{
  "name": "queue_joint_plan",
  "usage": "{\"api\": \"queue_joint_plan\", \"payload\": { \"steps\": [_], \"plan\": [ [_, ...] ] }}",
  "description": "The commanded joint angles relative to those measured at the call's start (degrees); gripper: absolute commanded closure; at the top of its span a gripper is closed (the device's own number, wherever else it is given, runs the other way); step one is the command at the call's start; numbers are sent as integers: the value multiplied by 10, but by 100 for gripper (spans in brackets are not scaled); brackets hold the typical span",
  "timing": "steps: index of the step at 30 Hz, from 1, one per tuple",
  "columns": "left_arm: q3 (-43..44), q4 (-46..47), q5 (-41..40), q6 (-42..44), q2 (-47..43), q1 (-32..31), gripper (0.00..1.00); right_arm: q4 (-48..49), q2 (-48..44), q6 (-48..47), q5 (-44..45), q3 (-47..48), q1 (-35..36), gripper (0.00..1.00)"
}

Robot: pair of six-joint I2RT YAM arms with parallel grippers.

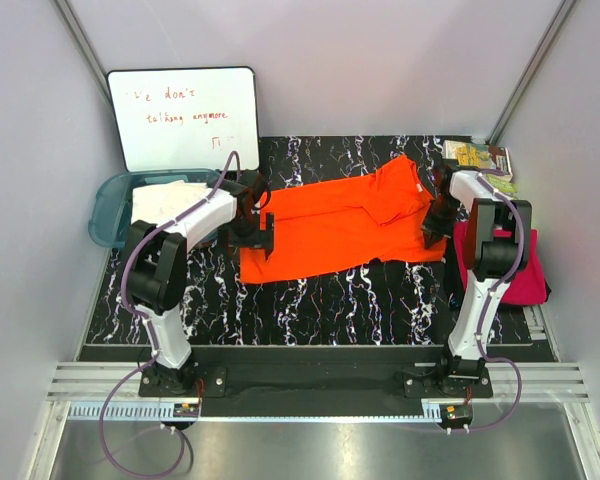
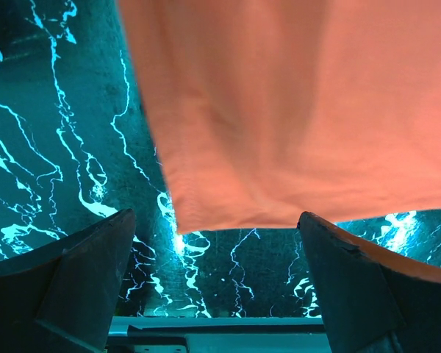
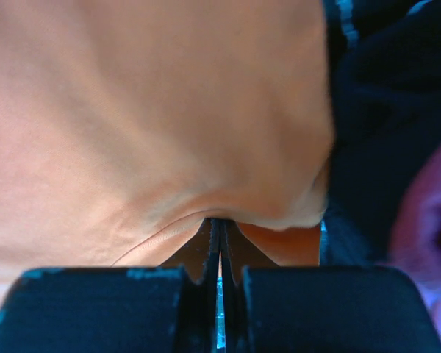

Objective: Fold and stack the t-shirts
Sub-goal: Grap the side of the flattened tshirt closest away from the robot with both arms

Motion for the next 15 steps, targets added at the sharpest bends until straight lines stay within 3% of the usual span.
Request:
{"api": "queue_joint_plan", "payload": {
  "steps": [1,15],
  "plan": [
    [8,-5,-14,-8,-7,-3,1,-13,31,-7,39,18,-17,100],
    [-101,15,11,-30,-34,-31,5,-12,-31,-15,-48,33,-19,100]
  ]
}}
